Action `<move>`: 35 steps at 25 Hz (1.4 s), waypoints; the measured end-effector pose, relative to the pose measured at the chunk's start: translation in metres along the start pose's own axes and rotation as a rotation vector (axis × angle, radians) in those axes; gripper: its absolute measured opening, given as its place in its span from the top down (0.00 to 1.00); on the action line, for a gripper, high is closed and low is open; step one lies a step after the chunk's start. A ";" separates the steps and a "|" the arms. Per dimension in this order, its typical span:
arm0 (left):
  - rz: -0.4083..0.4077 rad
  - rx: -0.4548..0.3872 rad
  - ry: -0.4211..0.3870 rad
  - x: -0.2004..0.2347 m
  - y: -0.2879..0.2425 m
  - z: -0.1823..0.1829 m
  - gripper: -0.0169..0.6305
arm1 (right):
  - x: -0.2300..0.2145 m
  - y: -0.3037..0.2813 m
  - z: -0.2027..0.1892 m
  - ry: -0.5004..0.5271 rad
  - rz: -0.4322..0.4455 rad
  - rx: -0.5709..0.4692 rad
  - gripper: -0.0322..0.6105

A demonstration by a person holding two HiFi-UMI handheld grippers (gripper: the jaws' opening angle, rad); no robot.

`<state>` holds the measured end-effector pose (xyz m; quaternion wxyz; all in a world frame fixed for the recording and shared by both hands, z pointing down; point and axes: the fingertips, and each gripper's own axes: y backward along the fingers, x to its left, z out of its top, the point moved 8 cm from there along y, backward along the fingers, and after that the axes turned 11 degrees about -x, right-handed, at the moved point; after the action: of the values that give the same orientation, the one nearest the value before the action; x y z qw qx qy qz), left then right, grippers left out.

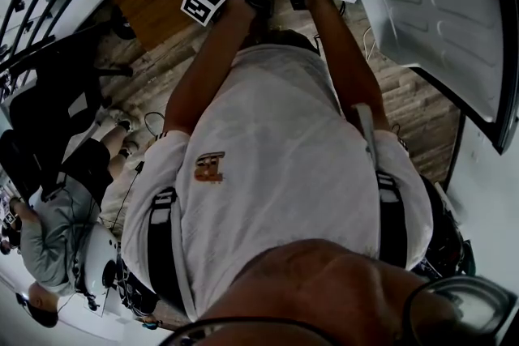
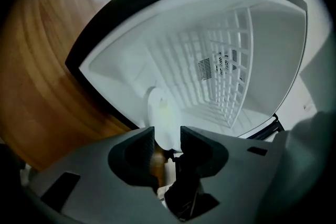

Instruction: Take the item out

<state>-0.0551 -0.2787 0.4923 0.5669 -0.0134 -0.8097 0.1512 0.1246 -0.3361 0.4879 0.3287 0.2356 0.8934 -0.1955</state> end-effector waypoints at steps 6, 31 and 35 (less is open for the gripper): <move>0.022 -0.006 0.046 0.008 -0.011 0.001 0.75 | -0.010 -0.011 -0.007 -0.074 -0.011 0.028 0.69; 0.048 0.039 0.133 0.025 -0.031 -0.005 0.75 | -0.014 -0.041 -0.023 -0.253 0.023 0.135 0.76; 0.040 0.048 0.135 0.024 -0.031 -0.006 0.75 | -0.014 -0.041 -0.024 -0.287 0.019 0.134 0.80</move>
<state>-0.0533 -0.3024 0.5241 0.6174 -0.0259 -0.7652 0.1806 0.0998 -0.3620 0.5225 0.4386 0.2349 0.8199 -0.2831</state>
